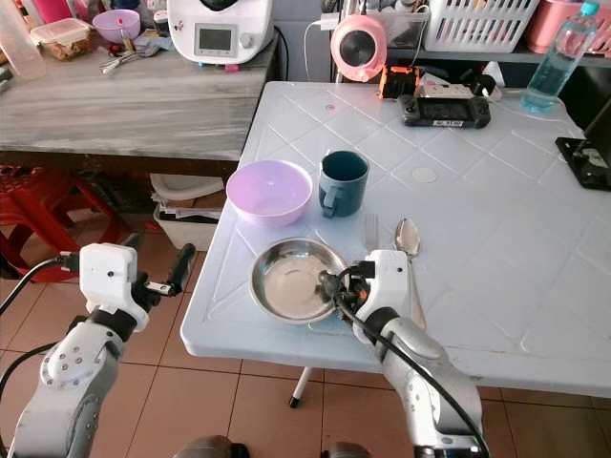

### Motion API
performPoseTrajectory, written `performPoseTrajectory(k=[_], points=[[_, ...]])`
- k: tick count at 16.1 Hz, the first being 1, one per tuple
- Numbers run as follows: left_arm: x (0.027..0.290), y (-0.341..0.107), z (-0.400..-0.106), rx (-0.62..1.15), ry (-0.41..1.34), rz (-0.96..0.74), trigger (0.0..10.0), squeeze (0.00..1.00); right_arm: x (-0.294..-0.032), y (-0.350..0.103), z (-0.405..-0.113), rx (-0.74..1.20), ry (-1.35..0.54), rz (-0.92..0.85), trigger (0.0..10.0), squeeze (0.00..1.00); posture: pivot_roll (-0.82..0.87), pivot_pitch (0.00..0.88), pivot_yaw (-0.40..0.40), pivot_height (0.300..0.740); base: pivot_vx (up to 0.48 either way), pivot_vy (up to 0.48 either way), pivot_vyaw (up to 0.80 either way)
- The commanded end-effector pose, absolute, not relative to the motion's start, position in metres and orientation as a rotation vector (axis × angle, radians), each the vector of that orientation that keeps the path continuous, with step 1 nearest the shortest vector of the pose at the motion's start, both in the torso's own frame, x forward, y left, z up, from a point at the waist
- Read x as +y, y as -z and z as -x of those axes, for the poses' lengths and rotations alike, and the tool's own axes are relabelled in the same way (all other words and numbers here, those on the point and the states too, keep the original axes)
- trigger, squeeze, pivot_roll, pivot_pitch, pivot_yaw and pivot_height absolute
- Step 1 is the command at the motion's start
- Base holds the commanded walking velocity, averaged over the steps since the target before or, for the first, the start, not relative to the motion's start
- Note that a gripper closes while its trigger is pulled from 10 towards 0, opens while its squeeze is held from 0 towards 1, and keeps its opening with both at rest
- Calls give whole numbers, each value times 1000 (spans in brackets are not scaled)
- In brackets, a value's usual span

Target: Setting the table

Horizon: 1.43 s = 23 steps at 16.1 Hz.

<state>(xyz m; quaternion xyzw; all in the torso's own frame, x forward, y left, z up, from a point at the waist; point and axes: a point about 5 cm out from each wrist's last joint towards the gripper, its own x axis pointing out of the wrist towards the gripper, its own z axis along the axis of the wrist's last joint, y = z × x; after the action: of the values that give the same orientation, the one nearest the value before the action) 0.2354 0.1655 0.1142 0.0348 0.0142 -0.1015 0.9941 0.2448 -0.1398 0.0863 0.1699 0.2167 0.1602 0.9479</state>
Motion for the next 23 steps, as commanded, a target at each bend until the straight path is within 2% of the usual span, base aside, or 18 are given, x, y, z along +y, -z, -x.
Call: performPoseTrajectory(k=[1,7,9,15,20,21,22,23], points=[[165,-114,-237,30,204,-68,10000,0,-137,-68,-239,553,-313,-386,0,0,16,12,35,740,0,0,0],[163,-115,-238,25,219,-58,10000,0,-142,-64,-241,584,-261,-448,0,0,15,2,33,740,0,0,0],[159,-114,-233,29,301,-14,10000,0,-144,-63,-242,590,-230,-455,0,0,13,0,34,740,0,0,0],[159,-111,-234,40,385,-23,10000,0,-147,-69,-248,540,-193,-460,0,0,7,0,36,740,0,0,0],[161,-105,-244,72,265,4,10000,0,-144,-93,-255,384,-202,-552,0,0,-12,0,27,740,0,0,0],[161,-104,-247,82,246,25,10000,0,-145,-96,-256,356,-193,-566,6510,0,-15,0,24,740,0,0,0],[161,-104,-248,81,248,26,10000,0,-146,-96,-256,362,-189,-561,10000,0,-17,0,23,740,0,0,0],[160,-104,-248,79,250,26,10000,0,-147,-96,-256,358,-182,-556,10000,0,-19,0,22,740,0,0,0]])
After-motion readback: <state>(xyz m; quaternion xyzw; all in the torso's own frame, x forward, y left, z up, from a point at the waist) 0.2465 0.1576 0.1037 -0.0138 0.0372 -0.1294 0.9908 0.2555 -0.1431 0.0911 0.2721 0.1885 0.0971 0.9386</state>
